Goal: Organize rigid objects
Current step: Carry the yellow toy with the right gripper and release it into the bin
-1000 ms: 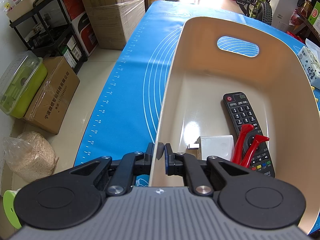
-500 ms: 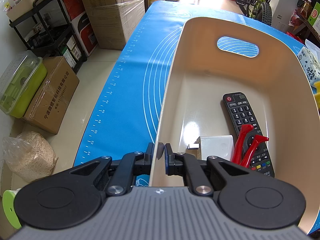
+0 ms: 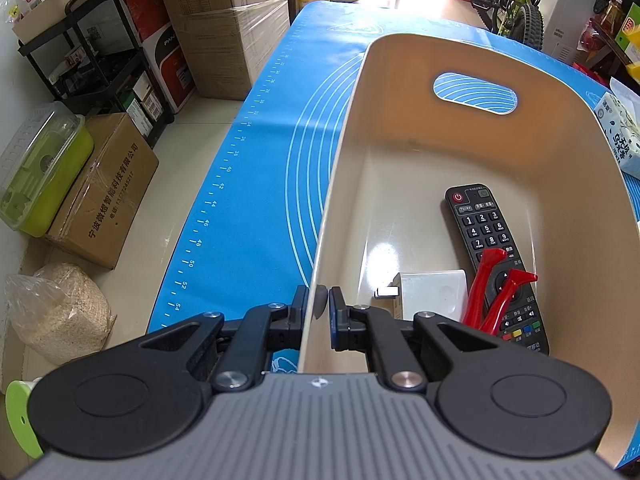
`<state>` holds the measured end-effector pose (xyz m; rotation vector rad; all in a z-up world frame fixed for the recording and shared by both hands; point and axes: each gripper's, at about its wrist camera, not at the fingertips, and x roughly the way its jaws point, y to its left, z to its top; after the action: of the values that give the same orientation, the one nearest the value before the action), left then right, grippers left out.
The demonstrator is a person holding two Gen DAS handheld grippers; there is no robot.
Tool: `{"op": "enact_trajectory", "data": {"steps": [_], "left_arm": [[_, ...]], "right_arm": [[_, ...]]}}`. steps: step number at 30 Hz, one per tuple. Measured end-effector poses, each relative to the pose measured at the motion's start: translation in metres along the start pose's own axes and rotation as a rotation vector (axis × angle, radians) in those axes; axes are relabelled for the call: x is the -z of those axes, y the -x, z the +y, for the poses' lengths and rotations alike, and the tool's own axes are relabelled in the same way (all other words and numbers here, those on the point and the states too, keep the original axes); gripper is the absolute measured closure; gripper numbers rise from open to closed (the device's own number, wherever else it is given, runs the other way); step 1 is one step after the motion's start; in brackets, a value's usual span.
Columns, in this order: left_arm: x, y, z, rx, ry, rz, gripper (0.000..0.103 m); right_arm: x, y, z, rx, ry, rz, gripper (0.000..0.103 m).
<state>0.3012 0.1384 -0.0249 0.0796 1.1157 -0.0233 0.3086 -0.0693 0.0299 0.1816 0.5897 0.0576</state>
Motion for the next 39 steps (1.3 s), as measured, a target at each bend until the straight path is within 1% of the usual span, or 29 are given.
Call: {"op": "enact_trajectory", "data": {"steps": [4,8,12,18,21,23,24,27,28,29,31,33,35,37,39], "left_arm": [[0.0,0.0,0.0,0.0,0.0,0.0,0.091],[0.0,0.0,0.0,0.0,0.0,0.0,0.091],[0.0,0.0,0.0,0.0,0.0,0.0,0.091],[0.0,-0.001,-0.001,0.001,0.0,0.0,0.091],[0.0,-0.001,-0.002,0.001,-0.001,0.001,0.091],[-0.001,-0.002,-0.002,0.0,-0.002,0.001,0.091],[0.0,-0.001,-0.002,0.001,-0.002,0.0,0.091],[0.0,-0.001,-0.002,0.0,-0.002,0.0,0.091],[0.0,-0.001,-0.001,0.0,-0.003,0.0,0.091],[0.0,-0.001,-0.002,-0.001,-0.003,0.0,0.091],[0.0,-0.001,-0.001,-0.001,-0.003,0.0,0.091],[0.0,-0.001,-0.001,-0.001,-0.003,0.0,0.091],[0.0,-0.001,-0.001,-0.001,-0.004,0.0,0.091],[0.0,-0.001,-0.001,-0.001,-0.003,0.0,0.091],[0.0,-0.001,-0.001,0.0,-0.003,0.0,0.091]], "right_arm": [[0.004,-0.009,0.023,-0.054,0.034,0.038,0.07],[0.016,-0.022,0.041,-0.087,0.076,0.115,0.07],[0.029,-0.037,0.052,-0.092,0.117,0.203,0.07],[0.052,-0.061,0.055,-0.087,0.151,0.356,0.07],[0.058,-0.061,0.062,-0.089,0.204,0.375,0.07],[0.06,-0.061,0.061,-0.101,0.187,0.396,0.07],[0.059,-0.06,0.059,-0.112,0.167,0.395,0.069],[0.051,-0.052,0.05,-0.132,0.114,0.359,0.061],[0.048,-0.047,0.048,-0.134,0.109,0.341,0.058],[0.043,-0.043,0.045,-0.137,0.108,0.321,0.057],[0.034,-0.032,0.04,-0.129,0.11,0.272,0.047],[0.025,-0.02,0.032,-0.12,0.112,0.22,0.045],[0.016,-0.01,0.02,-0.099,0.1,0.185,0.043],[0.009,-0.004,0.005,-0.063,0.088,0.163,0.039],[0.006,-0.001,-0.013,-0.024,0.068,0.15,0.038]]}}
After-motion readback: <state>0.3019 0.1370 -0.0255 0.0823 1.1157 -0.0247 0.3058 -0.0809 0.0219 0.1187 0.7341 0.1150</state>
